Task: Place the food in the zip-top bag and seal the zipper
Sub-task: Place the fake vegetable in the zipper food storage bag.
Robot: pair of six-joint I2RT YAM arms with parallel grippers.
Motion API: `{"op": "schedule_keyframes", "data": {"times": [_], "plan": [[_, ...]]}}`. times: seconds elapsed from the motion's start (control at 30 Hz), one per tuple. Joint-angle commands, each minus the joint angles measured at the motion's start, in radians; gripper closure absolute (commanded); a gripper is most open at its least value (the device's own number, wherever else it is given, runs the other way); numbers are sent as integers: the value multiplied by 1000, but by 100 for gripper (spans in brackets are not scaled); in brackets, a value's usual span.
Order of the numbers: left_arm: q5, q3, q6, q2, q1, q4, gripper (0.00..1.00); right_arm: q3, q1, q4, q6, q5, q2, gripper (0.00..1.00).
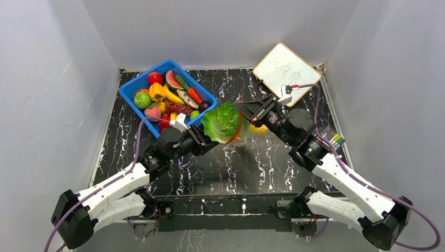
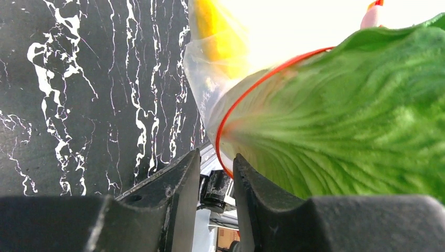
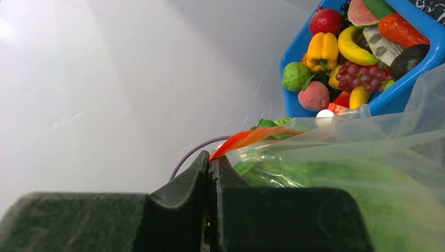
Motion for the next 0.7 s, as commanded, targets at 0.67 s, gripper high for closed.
{"op": "schedule_keyframes", "data": {"times": [0.67], "plan": [[156,-15,4,139,56,310,100,-78,-3,73,34,-30,-75,100]]}}
